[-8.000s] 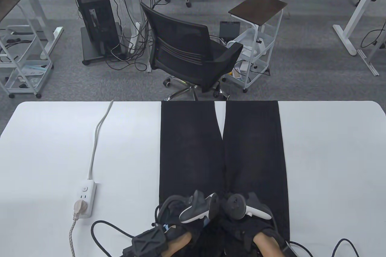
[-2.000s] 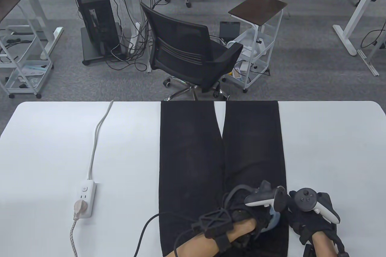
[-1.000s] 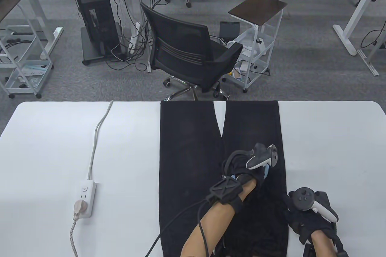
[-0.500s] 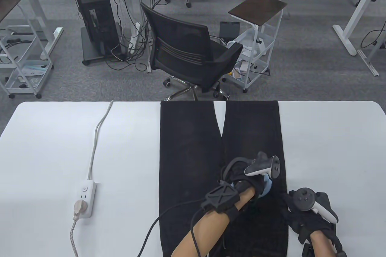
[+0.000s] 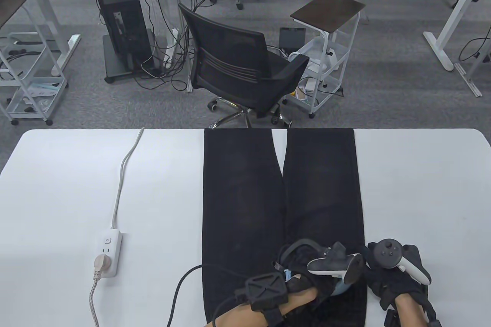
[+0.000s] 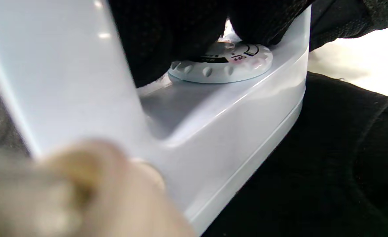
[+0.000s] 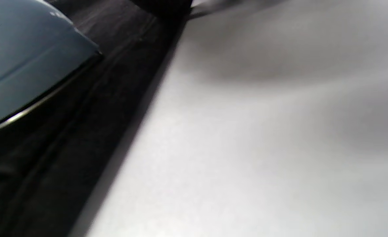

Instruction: Iron trousers with electric iron on table

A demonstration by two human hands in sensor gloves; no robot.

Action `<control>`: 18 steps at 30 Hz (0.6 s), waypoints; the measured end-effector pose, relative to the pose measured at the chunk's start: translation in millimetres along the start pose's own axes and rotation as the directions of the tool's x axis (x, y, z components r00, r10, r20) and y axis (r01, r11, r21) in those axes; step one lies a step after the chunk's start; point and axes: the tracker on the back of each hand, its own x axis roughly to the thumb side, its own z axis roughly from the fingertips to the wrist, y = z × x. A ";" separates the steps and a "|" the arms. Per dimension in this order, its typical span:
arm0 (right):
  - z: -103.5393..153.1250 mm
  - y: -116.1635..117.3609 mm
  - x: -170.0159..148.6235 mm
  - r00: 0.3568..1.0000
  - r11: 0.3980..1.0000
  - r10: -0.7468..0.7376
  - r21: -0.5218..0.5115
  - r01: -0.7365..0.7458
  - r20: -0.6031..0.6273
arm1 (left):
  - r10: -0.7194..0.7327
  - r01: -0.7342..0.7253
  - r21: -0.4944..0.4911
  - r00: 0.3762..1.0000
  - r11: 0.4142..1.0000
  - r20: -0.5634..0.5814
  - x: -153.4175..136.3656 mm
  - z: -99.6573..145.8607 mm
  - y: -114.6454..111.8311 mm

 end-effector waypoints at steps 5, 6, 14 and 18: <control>-0.6 -0.1 0.6 1.000 1.000 0.001 -0.009 -0.001 -0.004 | 0.020 -0.019 0.016 0.997 1.000 -0.071 -8.8 -13.5 5.4; -0.8 -0.1 0.6 1.000 1.000 0.001 -0.010 -0.001 -0.004 | 0.017 -0.013 0.045 0.996 0.999 -0.083 -11.2 -17.1 6.6; -1.1 0.3 1.6 1.000 1.000 0.001 -0.006 -0.001 -0.007 | 0.091 -0.088 0.027 0.969 0.996 -0.228 -45.4 -65.8 24.2; -1.4 0.5 2.0 1.000 1.000 0.001 -0.004 -0.001 -0.005 | 0.124 -0.117 0.042 0.933 0.992 -0.338 -71.3 -95.0 30.8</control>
